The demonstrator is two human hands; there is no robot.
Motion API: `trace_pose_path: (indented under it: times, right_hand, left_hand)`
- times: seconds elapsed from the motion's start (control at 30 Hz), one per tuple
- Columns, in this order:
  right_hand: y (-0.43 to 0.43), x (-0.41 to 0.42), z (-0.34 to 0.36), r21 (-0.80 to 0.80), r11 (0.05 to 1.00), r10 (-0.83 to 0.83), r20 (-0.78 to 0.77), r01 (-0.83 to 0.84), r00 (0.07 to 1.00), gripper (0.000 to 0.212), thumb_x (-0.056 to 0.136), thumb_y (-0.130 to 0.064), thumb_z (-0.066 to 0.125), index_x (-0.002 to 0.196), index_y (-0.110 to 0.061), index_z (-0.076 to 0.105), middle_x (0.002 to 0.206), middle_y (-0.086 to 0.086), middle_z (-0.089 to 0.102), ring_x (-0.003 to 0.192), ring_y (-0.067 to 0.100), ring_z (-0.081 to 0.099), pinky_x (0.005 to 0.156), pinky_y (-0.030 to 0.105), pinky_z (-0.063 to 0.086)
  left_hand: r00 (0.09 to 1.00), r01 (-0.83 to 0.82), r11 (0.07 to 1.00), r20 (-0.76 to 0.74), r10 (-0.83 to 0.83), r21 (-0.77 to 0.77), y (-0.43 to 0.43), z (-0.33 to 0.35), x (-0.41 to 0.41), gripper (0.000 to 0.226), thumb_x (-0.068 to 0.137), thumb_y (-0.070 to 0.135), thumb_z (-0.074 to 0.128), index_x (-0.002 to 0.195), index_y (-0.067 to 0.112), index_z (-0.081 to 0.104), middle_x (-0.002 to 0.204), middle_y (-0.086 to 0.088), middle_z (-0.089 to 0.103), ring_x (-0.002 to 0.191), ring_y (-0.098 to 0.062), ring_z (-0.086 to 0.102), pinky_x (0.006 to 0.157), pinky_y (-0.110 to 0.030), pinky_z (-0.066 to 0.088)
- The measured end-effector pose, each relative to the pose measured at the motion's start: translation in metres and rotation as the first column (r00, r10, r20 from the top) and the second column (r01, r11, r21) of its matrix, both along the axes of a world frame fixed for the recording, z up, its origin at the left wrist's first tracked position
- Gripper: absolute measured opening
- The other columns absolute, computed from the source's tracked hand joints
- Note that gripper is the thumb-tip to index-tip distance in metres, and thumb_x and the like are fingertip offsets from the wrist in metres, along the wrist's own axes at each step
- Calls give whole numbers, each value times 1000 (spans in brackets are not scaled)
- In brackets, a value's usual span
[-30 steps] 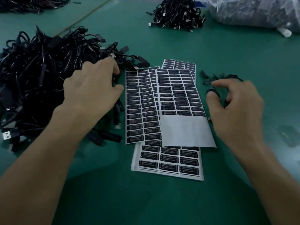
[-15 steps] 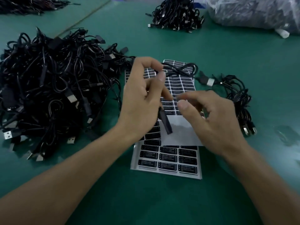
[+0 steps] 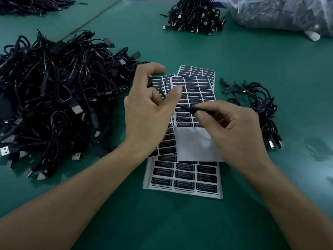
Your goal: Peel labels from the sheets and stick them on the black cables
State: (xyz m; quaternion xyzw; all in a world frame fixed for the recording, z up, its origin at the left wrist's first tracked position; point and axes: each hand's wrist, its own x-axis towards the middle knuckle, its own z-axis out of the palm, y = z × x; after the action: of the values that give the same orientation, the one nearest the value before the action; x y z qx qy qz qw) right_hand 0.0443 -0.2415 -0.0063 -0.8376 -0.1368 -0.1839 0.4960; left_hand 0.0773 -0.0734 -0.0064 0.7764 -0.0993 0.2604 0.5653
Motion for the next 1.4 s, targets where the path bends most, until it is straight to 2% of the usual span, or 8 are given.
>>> trace_pose_path:
  times: [0.3, 0.5, 0.57, 0.7, 0.87, 1.2, 1.3, 1.4]
  right_hand:
    - [-7, 5, 2, -22, 996, 81, -77, -83, 994, 19, 92, -10, 70, 100, -26, 75, 89, -16, 75, 86, 8, 70, 78, 22, 55]
    - [-8, 3, 7, 57, 998, 1, -105, 5, 995, 14, 93, -17, 70, 94, -30, 64, 86, -17, 74, 78, -2, 69, 64, 9, 48]
    - [-11, 4, 9, -92, 991, -105, -143, 92, 984, 1, 97, -35, 62, 97, -35, 62, 82, -21, 71, 85, -3, 67, 70, 16, 51]
    - [-21, 6, 10, -655, 719, -408, -125, 234, 905, 62, 92, -73, 25, 111, -29, 64, 116, -1, 59, 124, 28, 45, 100, 45, 31]
    - [-21, 3, 7, -799, 588, -450, -194, 126, 872, 92, 74, -92, 14, 106, -25, 69, 148, 4, 41, 135, 18, 22, 102, 43, 14]
    - [-12, 0, 12, -437, 889, -242, -193, 137, 951, 52, 86, -56, 59, 133, -32, 62, 121, -16, 63, 125, 10, 50, 109, 36, 32]
    - [-13, 0, 11, -145, 983, -141, -221, 110, 965, 42, 89, -34, 69, 131, -32, 63, 86, -18, 67, 83, -6, 61, 79, 13, 49]
    - [-16, 3, 10, 21, 997, -72, -232, 79, 970, 45, 87, -10, 69, 128, -28, 64, 80, -12, 71, 66, 7, 63, 68, 16, 54]
  left_hand:
    - [934, -193, 852, 357, 7, 487, -1, 7, -4, 29, 96, 38, 62, 82, 17, 78, 76, 4, 61, 77, -21, 51, 74, -34, 37]
    - [989, 38, 615, 59, -138, 788, 0, 1, -1, 53, 102, 49, 26, 89, 23, 70, 93, 13, 67, 89, -13, 51, 82, -29, 26]
    - [986, 107, 647, 3, -167, 755, -1, 0, 0, 50, 106, 47, 26, 87, 20, 62, 83, 10, 63, 78, -14, 51, 78, -31, 32]
    - [976, 217, 796, -117, -183, 565, -1, -3, 1, 45, 103, 49, 26, 91, 16, 55, 79, 4, 68, 69, -19, 63, 63, -46, 50]
    - [959, 283, 777, -155, -237, 563, -3, -5, 1, 36, 105, 46, 27, 93, 20, 48, 88, 0, 67, 79, -19, 62, 65, -41, 47]
    - [986, 169, 743, -115, -124, 648, -4, -4, -1, 33, 105, 43, 28, 85, 21, 45, 58, 9, 46, 50, -10, 43, 49, -32, 26]
    - [987, 161, 769, -107, -120, 618, -3, -4, -1, 31, 107, 38, 33, 87, 19, 46, 55, 7, 45, 47, -11, 41, 48, -32, 26]
    - [984, 180, 784, -124, -131, 594, -3, -4, 0, 28, 108, 34, 35, 93, 16, 50, 69, 3, 62, 55, -17, 53, 51, -37, 38]
